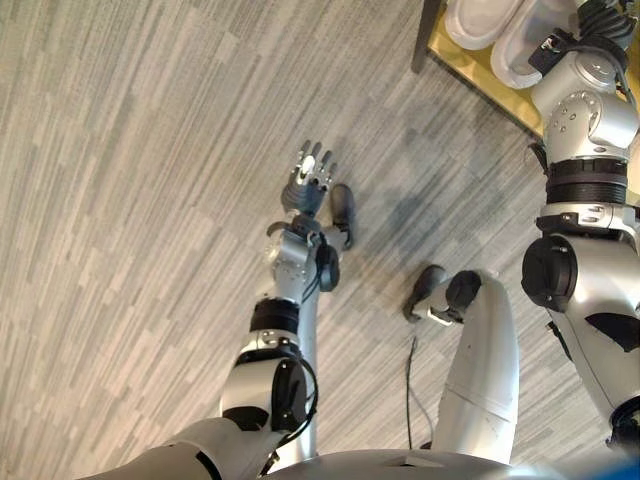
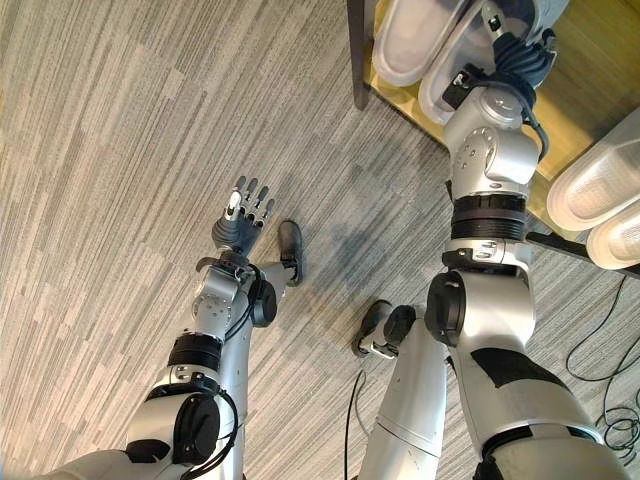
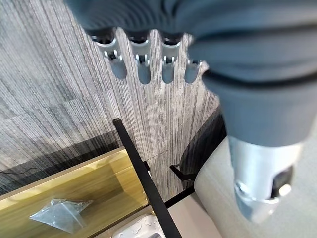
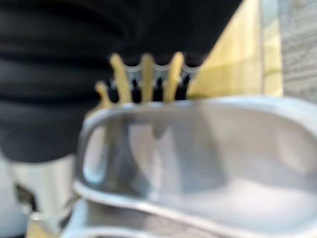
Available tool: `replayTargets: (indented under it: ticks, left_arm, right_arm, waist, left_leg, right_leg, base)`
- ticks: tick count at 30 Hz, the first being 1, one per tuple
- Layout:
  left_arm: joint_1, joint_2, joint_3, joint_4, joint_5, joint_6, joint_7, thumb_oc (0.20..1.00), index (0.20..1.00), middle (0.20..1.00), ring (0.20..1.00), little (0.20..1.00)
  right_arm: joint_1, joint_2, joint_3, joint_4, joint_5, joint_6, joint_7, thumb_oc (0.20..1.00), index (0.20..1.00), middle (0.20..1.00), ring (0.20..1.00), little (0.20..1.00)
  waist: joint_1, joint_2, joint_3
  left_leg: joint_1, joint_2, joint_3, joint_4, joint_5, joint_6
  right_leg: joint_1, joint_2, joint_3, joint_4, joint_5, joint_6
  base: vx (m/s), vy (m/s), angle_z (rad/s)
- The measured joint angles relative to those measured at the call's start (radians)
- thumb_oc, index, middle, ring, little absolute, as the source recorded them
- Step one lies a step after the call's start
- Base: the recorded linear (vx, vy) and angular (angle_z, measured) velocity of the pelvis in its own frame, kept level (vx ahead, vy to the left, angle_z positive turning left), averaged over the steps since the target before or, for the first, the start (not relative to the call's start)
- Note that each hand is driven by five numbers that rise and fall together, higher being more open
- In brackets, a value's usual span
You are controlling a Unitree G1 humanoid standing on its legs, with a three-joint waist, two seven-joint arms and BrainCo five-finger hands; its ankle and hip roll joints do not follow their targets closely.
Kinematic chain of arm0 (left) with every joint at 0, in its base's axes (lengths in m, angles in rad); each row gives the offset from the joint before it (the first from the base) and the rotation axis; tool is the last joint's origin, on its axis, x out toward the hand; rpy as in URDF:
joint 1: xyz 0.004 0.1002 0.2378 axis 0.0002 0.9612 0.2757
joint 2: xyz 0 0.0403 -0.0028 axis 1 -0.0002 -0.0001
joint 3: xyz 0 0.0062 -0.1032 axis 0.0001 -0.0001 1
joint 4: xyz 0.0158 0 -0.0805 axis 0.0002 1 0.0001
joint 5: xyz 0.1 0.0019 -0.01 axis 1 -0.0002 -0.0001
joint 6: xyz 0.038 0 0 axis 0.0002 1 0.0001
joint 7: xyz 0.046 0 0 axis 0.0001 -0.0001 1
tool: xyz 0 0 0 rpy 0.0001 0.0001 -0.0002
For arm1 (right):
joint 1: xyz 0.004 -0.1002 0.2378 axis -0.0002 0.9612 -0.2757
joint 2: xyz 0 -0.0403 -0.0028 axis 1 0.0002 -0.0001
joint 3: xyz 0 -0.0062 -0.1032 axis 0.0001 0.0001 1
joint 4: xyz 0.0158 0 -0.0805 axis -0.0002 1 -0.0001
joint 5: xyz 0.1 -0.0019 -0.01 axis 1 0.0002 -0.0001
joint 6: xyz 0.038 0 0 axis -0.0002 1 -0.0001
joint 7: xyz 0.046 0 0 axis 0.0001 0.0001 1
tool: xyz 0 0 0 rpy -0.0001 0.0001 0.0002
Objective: Arrange the slippers neatly on the shoe rack.
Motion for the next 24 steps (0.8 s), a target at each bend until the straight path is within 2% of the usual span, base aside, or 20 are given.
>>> replayTargets:
  ticks: [7,11,13,15,18,20,24]
  left_arm:
    - [0.032,-0.007,-0.024,-0.024,0.015,-0.006,-0.007,1.0,1.0,1.0,1.0,1.0]
    - [0.043,-0.011,-0.014,-0.046,0.015,0.001,-0.023,1.0,1.0,1.0,1.0,1.0]
    - [0.051,-0.014,-0.006,-0.051,0.014,0.0,-0.032,1.0,1.0,1.0,1.0,1.0]
    - [0.053,-0.015,0.007,-0.051,0.012,0.0,-0.051,1.0,1.0,1.0,1.0,1.0]
    - [0.056,-0.015,0.007,-0.048,0.01,0.002,-0.052,1.0,1.0,1.0,1.0,1.0]
    - [0.06,-0.017,0.007,-0.046,0.006,0.002,-0.055,1.0,1.0,1.0,1.0,1.0]
    - [0.072,-0.008,0.013,-0.047,0.006,0.002,-0.064,1.0,1.0,1.0,1.0,1.0]
  right_arm:
    - [0.009,-0.026,-0.02,0.005,-0.008,0.0,-0.022,1.0,1.0,1.0,1.0,1.0]
    - [0.163,0.016,-0.161,-0.181,-0.039,-0.012,-0.025,1.0,1.0,1.0,1.0,1.0]
    - [0.259,0.054,-0.196,-0.284,-0.093,-0.049,-0.021,1.0,1.0,1.0,1.0,1.0]
    - [0.322,0.087,-0.222,-0.32,-0.1,-0.111,0.003,1.0,1.0,1.0,1.0,1.0]
    - [0.391,0.143,-0.207,-0.378,-0.106,-0.161,0.072,1.0,1.0,1.0,1.0,1.0]
    - [0.421,0.172,-0.179,-0.385,-0.106,-0.171,0.127,1.0,1.0,1.0,1.0,1.0]
    - [0.583,0.258,-0.042,-0.411,-0.108,-0.19,0.266,1.0,1.0,1.0,1.0,1.0]
  waist:
    - [0.003,0.0,0.0]
    - [0.007,0.002,-0.001]
    - [0.007,0.004,-0.002]
    - [0.002,0.006,-0.003]
    - [-0.005,0.008,-0.004]
    - [-0.005,0.01,-0.004]
    - [-0.008,0.013,-0.006]
  left_leg:
    - [0.0,-0.004,0.004,0.001,-0.001,0.003]
    - [0.002,-0.003,0.003,0.0,-0.003,0.006]
    - [0.004,0.003,-0.007,-0.003,-0.003,0.006]
    - [0.01,0.016,-0.012,0.004,-0.004,0.009]
    - [0.026,0.024,-0.03,0.003,-0.005,0.007]
    - [0.04,0.031,-0.038,0.001,-0.007,0.005]
    - [0.081,0.039,-0.06,-0.028,-0.002,-0.001]
  right_leg:
    - [-0.001,-0.008,0.001,0.002,0.0,0.0]
    - [0.006,-0.005,0.0,-0.008,0.001,0.002]
    - [0.021,0.005,-0.012,-0.024,0.003,0.005]
    - [0.043,0.015,-0.03,-0.033,0.004,0.006]
    - [0.078,0.027,-0.055,-0.049,0.007,0.0]
    - [0.1,0.035,-0.065,-0.059,0.009,-0.005]
    - [0.164,0.054,-0.102,-0.111,0.024,-0.013]
  base:
    - [0.0,0.001,0.0]
    - [-0.06,0.028,-0.02]
    - [-0.08,-0.01,-0.11]
    - [-0.08,-0.019,-0.11]
    - [-0.07,-0.021,-0.08]
    - [-0.1,-0.007,-0.08]
    - [-0.12,0.002,-0.07]
